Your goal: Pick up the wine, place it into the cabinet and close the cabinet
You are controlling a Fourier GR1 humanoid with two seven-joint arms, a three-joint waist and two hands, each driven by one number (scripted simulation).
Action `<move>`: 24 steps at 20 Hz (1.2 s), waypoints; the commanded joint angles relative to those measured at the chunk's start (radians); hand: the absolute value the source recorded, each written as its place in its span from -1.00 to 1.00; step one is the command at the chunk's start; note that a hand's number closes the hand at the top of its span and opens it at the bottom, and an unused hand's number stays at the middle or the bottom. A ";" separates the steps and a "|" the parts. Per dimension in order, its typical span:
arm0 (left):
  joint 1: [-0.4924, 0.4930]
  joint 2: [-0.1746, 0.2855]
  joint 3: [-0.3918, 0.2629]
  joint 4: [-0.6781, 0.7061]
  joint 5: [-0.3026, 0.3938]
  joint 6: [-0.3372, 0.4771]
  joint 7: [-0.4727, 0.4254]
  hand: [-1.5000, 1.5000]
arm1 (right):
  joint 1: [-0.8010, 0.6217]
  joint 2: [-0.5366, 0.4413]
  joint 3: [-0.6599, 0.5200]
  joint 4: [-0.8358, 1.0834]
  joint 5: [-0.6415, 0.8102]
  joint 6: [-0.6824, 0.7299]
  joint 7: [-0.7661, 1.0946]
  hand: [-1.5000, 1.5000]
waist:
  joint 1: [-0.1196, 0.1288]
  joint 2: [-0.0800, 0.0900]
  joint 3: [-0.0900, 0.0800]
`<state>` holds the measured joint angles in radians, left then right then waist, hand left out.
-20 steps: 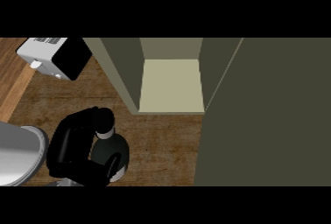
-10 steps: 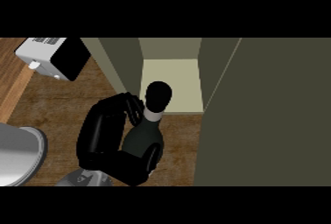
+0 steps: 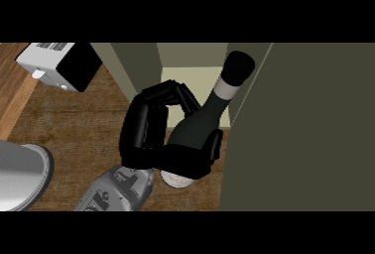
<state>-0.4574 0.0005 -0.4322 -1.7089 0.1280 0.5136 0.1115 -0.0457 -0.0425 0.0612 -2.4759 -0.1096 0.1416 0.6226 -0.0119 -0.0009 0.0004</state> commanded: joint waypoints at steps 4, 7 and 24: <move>-0.074 0.000 -0.061 0.082 0.005 0.117 -0.012 1.00 | 0.026 0.005 0.012 -0.087 -0.045 0.000 0.014 -1.00 | 0.002 0.000 0.000; -0.187 0.000 -0.014 0.176 -0.010 0.127 -0.013 1.00 | 0.055 -0.024 -0.033 -0.129 -0.091 0.016 0.033 -1.00 | -0.007 0.001 0.000; -0.102 0.000 -0.024 0.376 0.206 0.118 -0.306 1.00 | 0.084 -0.030 -0.089 -0.099 -0.146 0.056 -0.023 -1.00 | -0.003 0.001 0.000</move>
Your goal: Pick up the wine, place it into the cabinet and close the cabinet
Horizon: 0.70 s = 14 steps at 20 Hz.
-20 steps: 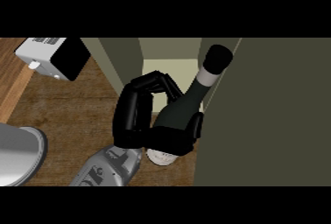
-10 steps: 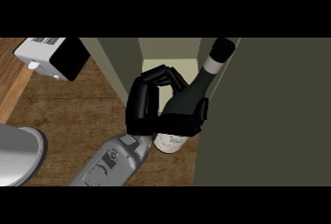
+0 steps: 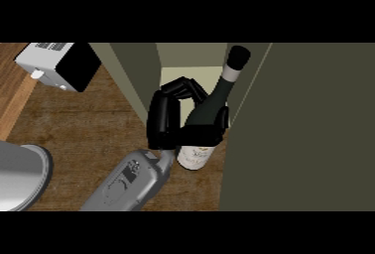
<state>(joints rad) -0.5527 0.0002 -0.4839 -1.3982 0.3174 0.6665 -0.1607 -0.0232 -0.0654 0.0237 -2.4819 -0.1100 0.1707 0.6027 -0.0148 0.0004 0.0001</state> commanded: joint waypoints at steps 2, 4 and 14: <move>0.038 0.000 -0.049 0.070 0.014 0.009 -0.101 1.00 | 0.004 0.011 0.001 -0.059 -0.066 -0.003 0.019 -1.00 | 0.005 0.000 0.000; 0.042 0.000 -0.040 0.111 -0.051 0.007 -0.088 1.00 | 0.043 0.030 0.037 -0.117 -0.033 -0.009 0.019 -1.00 | 0.004 -0.002 0.000; 0.008 0.000 0.045 0.196 -0.031 -0.008 -0.196 1.00 | 0.001 0.017 0.013 -0.112 -0.082 -0.021 0.062 -1.00 | 0.004 -0.001 0.000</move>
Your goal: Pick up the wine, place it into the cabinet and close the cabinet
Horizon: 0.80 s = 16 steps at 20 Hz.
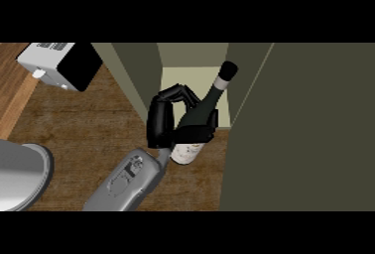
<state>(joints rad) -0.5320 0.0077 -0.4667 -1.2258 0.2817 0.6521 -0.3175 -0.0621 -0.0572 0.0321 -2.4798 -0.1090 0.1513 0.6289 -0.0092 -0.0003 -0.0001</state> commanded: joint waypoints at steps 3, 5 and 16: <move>-0.111 -0.007 0.028 0.147 0.089 0.040 -0.072 1.00 | -0.029 0.018 0.046 -0.081 -0.030 -0.034 0.073 -1.00 | -0.009 0.002 -0.001; -0.053 -0.008 0.068 0.127 0.070 -0.028 -0.096 1.00 | 0.088 0.004 -0.013 -0.137 -0.082 0.013 0.010 -1.00 | -0.006 0.000 0.000; -0.208 -0.008 0.161 0.353 0.140 -0.125 -0.109 1.00 | -0.035 0.008 0.018 -0.109 -0.059 -0.041 0.096 -1.00 | -0.011 0.003 -0.001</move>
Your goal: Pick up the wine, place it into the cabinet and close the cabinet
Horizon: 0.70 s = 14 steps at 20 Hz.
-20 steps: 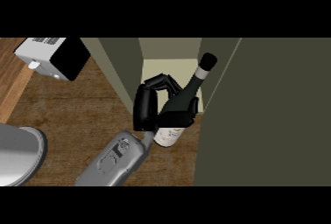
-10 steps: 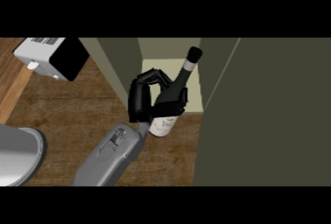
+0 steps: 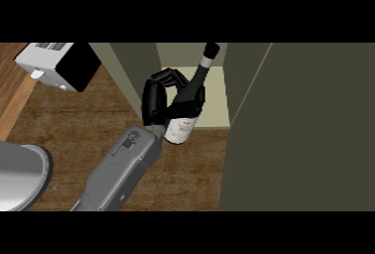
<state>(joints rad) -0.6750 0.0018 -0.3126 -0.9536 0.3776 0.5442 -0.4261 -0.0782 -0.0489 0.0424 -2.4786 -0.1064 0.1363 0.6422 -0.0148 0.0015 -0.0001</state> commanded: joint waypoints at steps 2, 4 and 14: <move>-0.087 -0.002 0.028 0.140 0.071 -0.025 -0.035 1.00 | 0.010 0.012 0.002 -0.071 -0.068 -0.014 0.033 -1.00 | -0.007 0.002 0.000; -0.077 -0.002 0.020 0.105 0.059 -0.022 0.011 1.00 | -0.030 -0.009 -0.020 -0.090 -0.098 -0.016 0.075 -1.00 | -0.001 0.000 0.000; -0.244 -0.002 0.103 0.356 0.062 -0.031 -0.058 1.00 | -0.016 0.006 -0.010 -0.034 -0.074 0.001 0.026 -1.00 | -0.010 0.003 0.000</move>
<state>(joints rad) -0.8578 0.0036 -0.2001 -0.6605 0.4110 0.4796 -0.4760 -0.0831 -0.0432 0.0442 -2.4716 -0.1120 0.1427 0.6498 -0.0206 0.0033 -0.0001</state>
